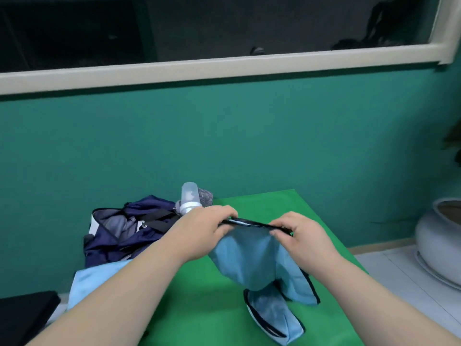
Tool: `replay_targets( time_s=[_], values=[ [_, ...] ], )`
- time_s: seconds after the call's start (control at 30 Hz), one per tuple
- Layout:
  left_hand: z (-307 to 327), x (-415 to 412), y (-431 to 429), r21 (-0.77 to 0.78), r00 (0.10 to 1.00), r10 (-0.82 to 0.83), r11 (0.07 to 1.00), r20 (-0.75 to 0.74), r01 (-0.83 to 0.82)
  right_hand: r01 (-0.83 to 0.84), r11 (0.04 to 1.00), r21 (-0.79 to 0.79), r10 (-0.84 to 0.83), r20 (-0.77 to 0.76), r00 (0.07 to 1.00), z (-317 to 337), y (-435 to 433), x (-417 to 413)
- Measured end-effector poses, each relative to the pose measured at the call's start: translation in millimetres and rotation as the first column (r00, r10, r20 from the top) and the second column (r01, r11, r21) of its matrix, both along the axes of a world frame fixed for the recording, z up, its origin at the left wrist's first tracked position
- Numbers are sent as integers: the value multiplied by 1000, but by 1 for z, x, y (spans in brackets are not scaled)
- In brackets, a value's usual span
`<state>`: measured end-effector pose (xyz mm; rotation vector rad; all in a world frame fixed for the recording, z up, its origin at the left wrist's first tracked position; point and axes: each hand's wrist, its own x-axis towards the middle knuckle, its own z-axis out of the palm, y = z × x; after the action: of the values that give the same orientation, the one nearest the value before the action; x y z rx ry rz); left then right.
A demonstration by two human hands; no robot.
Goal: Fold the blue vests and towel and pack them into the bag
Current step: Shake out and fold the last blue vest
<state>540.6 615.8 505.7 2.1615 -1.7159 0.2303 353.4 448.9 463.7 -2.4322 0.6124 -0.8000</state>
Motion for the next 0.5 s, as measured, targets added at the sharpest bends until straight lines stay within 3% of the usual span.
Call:
replay_targets(
  time_s=[0.17,0.33,0.5],
  values=[
    [9,-12,41,-77,999,40,996,30,-37,-20,998,-56,18,-33,999,17,34,-8],
    [11,-25,72,-92,978,205,974,-42,-208,-85,989,-119,62,-185,981,25,63,-12],
    [12,-18,94,-106,937,341,932,-76,-348,-134,990,-45,116,-285,952,14,82,-17]
  ],
)
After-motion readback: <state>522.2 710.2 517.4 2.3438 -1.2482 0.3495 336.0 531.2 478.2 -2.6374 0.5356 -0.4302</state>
